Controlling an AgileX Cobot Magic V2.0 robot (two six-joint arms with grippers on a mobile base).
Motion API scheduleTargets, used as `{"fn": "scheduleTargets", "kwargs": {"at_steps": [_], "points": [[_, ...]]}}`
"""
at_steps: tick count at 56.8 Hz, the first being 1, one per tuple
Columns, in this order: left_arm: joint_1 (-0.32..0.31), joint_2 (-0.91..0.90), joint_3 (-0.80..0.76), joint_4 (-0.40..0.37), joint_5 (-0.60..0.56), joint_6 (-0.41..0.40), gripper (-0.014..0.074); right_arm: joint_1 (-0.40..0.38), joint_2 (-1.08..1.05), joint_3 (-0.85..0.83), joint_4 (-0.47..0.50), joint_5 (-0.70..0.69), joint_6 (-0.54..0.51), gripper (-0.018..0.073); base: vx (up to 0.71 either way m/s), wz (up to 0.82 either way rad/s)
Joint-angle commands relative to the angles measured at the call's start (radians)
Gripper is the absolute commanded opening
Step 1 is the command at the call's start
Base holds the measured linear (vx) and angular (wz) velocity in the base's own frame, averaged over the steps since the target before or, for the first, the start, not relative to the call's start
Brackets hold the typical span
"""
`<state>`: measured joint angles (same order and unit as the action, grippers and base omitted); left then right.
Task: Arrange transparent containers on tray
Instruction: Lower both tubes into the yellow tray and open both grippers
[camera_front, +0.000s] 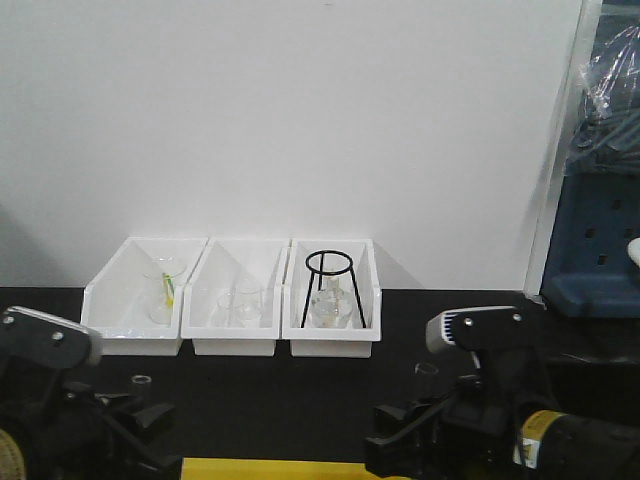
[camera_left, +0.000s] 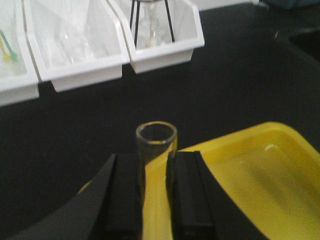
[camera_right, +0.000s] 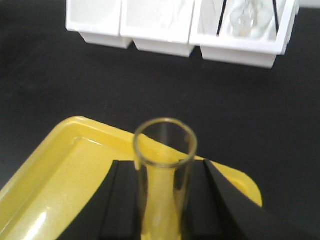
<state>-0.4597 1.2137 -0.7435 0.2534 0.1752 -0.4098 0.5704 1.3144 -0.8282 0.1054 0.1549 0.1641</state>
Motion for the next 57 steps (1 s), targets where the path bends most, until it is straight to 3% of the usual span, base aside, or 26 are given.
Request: {"fn": "scheduleTargets", "kwargs": {"at_steps": [1,5,10,30,47,57], "points": [[-0.021,0.045,-0.065,-0.050,-0.020,-0.016,0.0076,-0.001,0.048,-0.056,0.038,-0.038,-0.006,-0.0008,0.00,0.00],[-0.027,0.103,-0.074,-0.123,-0.018,-0.014,0.0079,-0.001,0.093,-0.059,0.074,-0.027,-0.006,-0.0008,0.00,0.00],[-0.027,0.168,-0.077,-0.162,-0.017,-0.014,0.0083,-0.001,0.143,-0.059,0.090,-0.026,-0.006,-0.0006,0.00,0.00],[-0.026,0.361,-0.077,-0.167,-0.005,-0.014,0.0103,-0.001,0.290,-0.059,0.109,-0.031,-0.007,0.0018,0.00,0.00],[-0.026,0.418,-0.076,-0.167,0.001,-0.016,0.0174,-0.001,0.374,-0.059,0.190,-0.008,-0.007,0.0158,0.00,0.00],[-0.026,0.418,-0.076,-0.167,-0.005,-0.016,0.0292,-0.001,0.384,-0.059,0.190,-0.008,-0.007,0.0301,0.00,0.00]]}}
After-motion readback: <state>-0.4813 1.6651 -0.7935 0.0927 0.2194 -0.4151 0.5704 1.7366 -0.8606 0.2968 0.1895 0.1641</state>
